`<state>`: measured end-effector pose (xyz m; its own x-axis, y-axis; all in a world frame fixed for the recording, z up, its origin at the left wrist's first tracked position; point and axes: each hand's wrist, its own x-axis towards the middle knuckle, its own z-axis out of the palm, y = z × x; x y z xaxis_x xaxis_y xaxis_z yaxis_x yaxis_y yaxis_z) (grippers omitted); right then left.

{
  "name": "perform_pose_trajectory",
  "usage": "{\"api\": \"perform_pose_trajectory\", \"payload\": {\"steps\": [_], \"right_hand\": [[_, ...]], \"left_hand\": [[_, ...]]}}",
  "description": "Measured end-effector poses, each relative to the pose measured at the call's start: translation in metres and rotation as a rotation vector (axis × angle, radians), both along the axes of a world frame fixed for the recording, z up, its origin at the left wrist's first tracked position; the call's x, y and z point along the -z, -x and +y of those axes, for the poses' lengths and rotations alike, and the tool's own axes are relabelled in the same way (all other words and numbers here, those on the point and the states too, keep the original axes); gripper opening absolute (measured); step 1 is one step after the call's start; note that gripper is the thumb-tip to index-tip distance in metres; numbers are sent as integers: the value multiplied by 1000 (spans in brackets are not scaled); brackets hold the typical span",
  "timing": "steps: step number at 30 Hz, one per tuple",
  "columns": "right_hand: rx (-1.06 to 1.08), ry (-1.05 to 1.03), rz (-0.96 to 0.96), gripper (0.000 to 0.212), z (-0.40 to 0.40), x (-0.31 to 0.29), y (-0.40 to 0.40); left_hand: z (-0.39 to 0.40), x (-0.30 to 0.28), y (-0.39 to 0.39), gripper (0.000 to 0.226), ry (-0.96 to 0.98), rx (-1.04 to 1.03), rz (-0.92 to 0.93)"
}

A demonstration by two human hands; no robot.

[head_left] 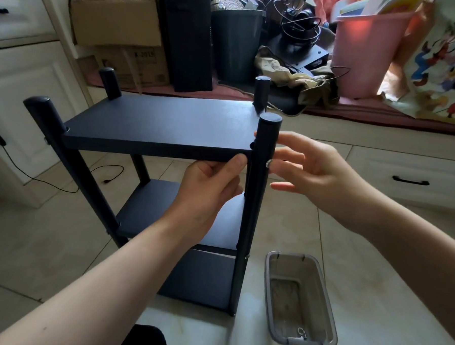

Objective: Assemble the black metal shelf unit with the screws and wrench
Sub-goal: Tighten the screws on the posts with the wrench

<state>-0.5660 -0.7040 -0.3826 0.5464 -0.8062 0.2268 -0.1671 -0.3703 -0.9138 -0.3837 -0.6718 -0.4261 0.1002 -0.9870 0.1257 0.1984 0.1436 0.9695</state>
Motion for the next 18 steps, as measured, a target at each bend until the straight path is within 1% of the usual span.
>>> {"api": "perform_pose_trajectory", "payload": {"steps": [2,3,4,6,8,9,11,12,13,14,16,17,18], "right_hand": [[15,-18,-16,38,-1,-1,1],[23,-22,-16,39,-1,-1,1],[28,-29,-17,40,-2,-1,1],[27,-53,-30,41,-3,-1,2],[24,-79,-45,42,-4,-1,4],[20,-89,-50,42,-5,-1,4],[-3,-117,-55,43,-7,-2,6],[-22,-141,-58,43,-8,-2,7],[-42,-172,-69,45,-9,-3,7],[-60,-207,-85,46,-10,-3,8],[-84,-269,-112,47,-12,-4,9],[-92,-291,-114,46,-13,-5,9],[-97,-308,-109,46,-14,-5,10]], "left_hand": [[2,-2,-1,20,-40,-12,-23],[4,-4,-3,18,-60,-21,-70],[7,-8,-7,13,-70,-39,-166],[14,-14,-17,9,-12,-101,-486],[21,-19,-24,19,189,-250,-802],[26,-23,-24,22,324,-354,-886],[32,-32,-17,23,590,-512,-973],[31,-33,-14,22,697,-565,-1020],[30,-34,-11,23,760,-590,-1083],[27,-34,-8,31,758,-594,-1156],[19,-33,-4,62,624,-519,-1306],[16,-33,-2,71,564,-481,-1361],[14,-33,0,74,528,-458,-1401]]}}
